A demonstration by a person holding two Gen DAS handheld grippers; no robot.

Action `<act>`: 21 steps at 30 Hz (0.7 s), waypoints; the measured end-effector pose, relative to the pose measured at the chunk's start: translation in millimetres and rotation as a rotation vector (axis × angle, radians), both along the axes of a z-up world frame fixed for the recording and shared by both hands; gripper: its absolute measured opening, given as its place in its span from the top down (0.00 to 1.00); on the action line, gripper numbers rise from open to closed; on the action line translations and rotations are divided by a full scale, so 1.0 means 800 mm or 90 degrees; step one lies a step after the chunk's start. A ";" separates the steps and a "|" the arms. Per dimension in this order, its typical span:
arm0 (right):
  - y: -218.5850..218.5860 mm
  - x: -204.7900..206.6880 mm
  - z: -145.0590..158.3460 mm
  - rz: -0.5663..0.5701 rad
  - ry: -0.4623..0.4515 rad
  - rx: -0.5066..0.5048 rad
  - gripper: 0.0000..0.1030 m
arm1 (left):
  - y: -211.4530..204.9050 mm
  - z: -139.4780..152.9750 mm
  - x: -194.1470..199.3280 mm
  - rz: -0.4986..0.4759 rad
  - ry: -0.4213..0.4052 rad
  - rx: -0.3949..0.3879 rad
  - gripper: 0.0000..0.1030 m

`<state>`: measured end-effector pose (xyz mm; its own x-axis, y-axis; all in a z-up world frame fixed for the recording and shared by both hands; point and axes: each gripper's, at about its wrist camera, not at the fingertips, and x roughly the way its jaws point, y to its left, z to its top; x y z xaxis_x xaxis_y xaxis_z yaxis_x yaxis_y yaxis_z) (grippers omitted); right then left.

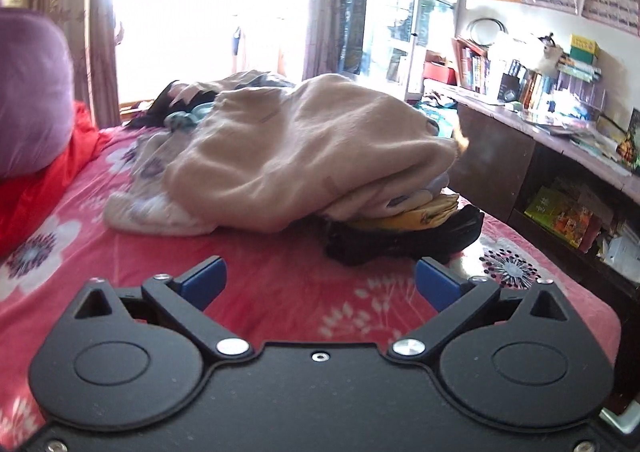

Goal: Fold clothes
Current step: 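Move both tools toward the beige sweater on the clothes pile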

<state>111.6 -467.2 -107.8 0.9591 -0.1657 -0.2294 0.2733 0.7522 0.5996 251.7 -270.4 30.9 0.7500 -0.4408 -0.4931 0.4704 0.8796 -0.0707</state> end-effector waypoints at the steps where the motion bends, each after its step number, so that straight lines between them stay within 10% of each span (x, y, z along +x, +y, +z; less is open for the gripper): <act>1: -0.004 0.003 -0.002 -0.010 0.006 0.002 0.00 | -0.013 -0.004 0.007 -0.009 -0.004 0.003 0.01; 17: -0.052 0.022 -0.050 -0.095 0.073 0.122 0.00 | -0.221 -0.033 0.076 -0.113 -0.202 0.167 0.06; 20: -0.052 0.025 -0.051 -0.095 0.080 0.120 0.00 | -0.242 -0.048 0.094 -0.106 -0.206 0.206 0.25; 21: -0.052 0.026 -0.051 -0.095 0.083 0.120 0.00 | -0.247 -0.052 0.100 -0.100 -0.202 0.220 0.46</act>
